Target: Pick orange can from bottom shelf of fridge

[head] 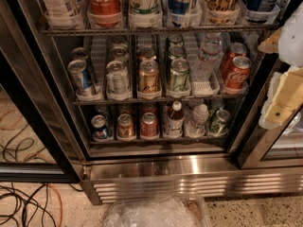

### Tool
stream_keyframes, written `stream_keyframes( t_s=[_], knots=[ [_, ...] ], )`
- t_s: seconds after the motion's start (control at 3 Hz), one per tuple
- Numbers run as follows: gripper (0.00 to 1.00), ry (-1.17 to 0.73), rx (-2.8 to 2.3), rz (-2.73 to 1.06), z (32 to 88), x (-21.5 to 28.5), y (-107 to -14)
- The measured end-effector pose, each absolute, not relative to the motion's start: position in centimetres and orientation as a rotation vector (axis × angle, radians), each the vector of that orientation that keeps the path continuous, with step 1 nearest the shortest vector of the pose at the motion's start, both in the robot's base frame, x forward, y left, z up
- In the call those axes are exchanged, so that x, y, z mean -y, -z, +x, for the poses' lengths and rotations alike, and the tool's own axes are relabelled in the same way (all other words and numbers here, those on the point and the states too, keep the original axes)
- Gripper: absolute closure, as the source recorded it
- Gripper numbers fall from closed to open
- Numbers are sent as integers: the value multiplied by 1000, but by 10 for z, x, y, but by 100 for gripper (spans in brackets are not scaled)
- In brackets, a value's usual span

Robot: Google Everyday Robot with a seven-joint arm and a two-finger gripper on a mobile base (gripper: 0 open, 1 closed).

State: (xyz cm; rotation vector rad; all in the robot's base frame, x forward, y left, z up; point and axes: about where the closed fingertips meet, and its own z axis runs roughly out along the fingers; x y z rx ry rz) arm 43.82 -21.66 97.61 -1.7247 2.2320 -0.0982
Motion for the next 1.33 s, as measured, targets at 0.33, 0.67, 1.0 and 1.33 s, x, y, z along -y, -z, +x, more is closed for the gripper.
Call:
stream_keyframes(
  t_s=[0.33, 0.67, 1.0, 1.33],
  knots=[
    [0, 100, -2230, -1723, 438, 216, -977],
    [0, 106, -2247, -1649, 441, 215, -969],
    [0, 79, -2233, -1543, 444, 208, -956],
    [0, 53, -2186, -1440, 452, 198, -938]
  ],
)
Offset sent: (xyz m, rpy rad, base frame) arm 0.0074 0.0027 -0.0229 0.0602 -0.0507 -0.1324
